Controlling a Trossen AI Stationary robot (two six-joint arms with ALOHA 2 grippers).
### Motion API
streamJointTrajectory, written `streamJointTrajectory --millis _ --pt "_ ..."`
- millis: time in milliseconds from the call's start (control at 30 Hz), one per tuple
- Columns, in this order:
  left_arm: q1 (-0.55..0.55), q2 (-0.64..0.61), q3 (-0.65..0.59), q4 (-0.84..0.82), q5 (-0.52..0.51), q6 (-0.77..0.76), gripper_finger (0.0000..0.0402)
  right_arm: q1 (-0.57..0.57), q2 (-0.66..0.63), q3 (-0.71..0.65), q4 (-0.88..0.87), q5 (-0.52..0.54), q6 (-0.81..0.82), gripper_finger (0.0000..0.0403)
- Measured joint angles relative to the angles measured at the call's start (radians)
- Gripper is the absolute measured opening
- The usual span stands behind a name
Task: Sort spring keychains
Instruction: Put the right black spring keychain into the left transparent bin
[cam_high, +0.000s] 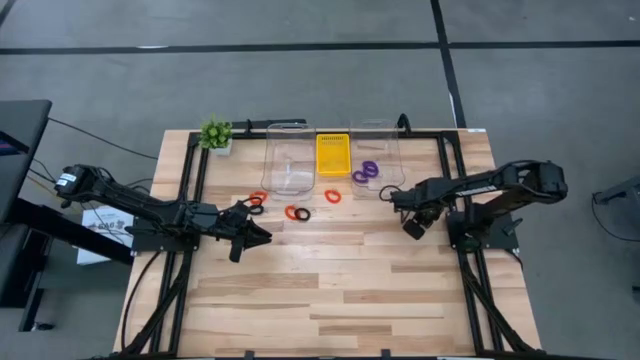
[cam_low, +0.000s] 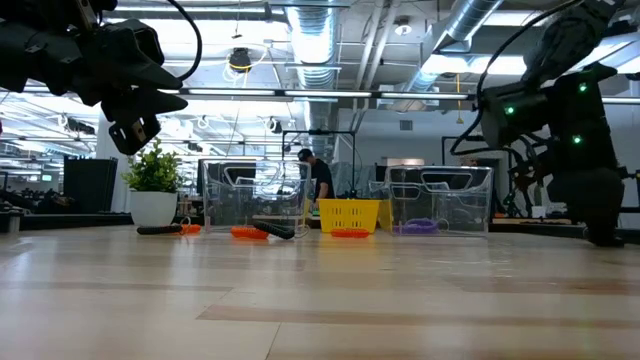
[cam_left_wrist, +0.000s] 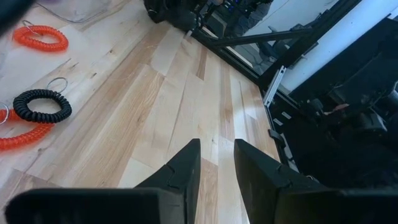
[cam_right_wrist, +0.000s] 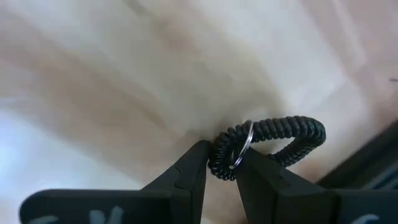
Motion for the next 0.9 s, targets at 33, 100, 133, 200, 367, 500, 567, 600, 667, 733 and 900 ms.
streamJointTrajectory --millis 33,100,133,200,367,500,567,600,667,733,900 --pt "0.0 0.0 0.0 0.0 0.0 0.0 0.0095 0.006 -0.003 0.0 0.009 -0.019 -0.005 0.0077" --pt "0.0 0.0 0.0 0.0 0.0 0.0 0.0095 0.021 -0.008 0.001 0.028 -0.053 -0.006 0.0077" --pt "0.0 0.0 0.0 0.0 0.0 0.0 0.0095 0.029 -0.008 0.003 0.037 -0.067 -0.006 0.0077" --pt "0.0 0.0 0.0 0.0 0.0 0.0 0.0095 0.051 -0.005 0.016 0.063 -0.107 -0.006 0.0076" --pt "0.0 0.0 0.0 0.0 0.0 0.0 0.0095 0.108 -0.003 0.043 0.199 -0.179 -0.007 0.0071" --pt "0.0 0.0 0.0 0.0 -0.003 0.0 0.0095 0.158 -0.003 0.044 0.289 -0.183 0.004 0.0067" --pt "0.0 0.0 0.0 0.0 -0.004 0.002 0.0095 0.176 -0.003 0.044 0.288 -0.175 0.023 0.0066" --pt "0.0 0.0 0.0 0.0 -0.004 0.003 0.0095 0.184 -0.003 0.044 0.285 -0.172 0.03 0.0065" --pt "0.0 0.0 0.0 0.0 -0.004 0.004 0.0095 0.199 -0.003 0.044 0.275 -0.158 0.038 0.0065" --pt "0.0 0.0 0.0 0.0 -0.005 0.004 0.0095 0.215 -0.003 0.044 0.272 -0.149 0.042 0.0065" --pt "0.0 0.0 0.0 0.0 -0.004 0.004 0.0095 0.245 -0.003 0.044 0.27 -0.143 0.065 0.0055"
